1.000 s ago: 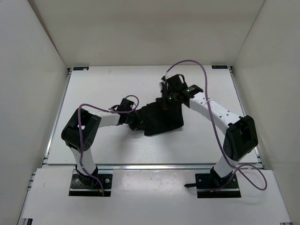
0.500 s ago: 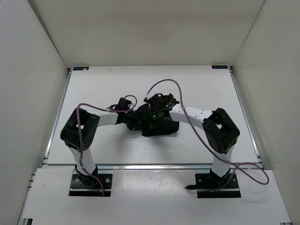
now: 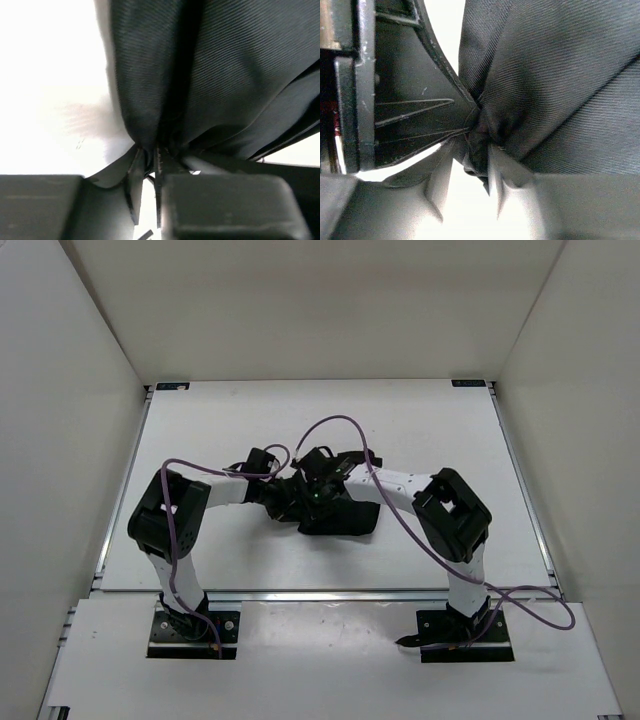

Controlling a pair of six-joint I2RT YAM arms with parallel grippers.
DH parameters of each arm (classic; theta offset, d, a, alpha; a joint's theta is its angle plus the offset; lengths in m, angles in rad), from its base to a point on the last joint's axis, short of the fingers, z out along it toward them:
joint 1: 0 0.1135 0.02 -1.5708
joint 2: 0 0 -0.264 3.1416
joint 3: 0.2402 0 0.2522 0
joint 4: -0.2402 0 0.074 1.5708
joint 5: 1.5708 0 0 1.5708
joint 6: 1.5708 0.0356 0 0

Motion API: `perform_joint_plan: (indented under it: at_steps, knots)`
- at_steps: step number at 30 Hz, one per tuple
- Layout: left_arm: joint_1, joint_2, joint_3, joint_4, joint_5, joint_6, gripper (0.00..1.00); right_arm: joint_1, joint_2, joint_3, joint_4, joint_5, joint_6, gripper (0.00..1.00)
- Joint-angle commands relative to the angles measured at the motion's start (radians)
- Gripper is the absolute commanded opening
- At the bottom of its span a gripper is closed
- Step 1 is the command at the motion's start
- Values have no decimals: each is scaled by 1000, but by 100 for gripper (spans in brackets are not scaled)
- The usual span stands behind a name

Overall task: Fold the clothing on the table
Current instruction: Fold the skirt

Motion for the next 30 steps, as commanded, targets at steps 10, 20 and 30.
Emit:
perform_joint_plan:
  at_steps: [10, 20, 30]
  knots:
    - [121, -241, -93, -144, 120, 104, 44, -34, -277, 57, -158, 16, 50, 71]
    - [226, -432, -165, -346, 57, 269, 44, -183, -388, 11, -255, 129, 89, 73]
    - [256, -541, -237, -483, -47, 400, 46, -397, -408, 25, -367, 163, -9, 68]
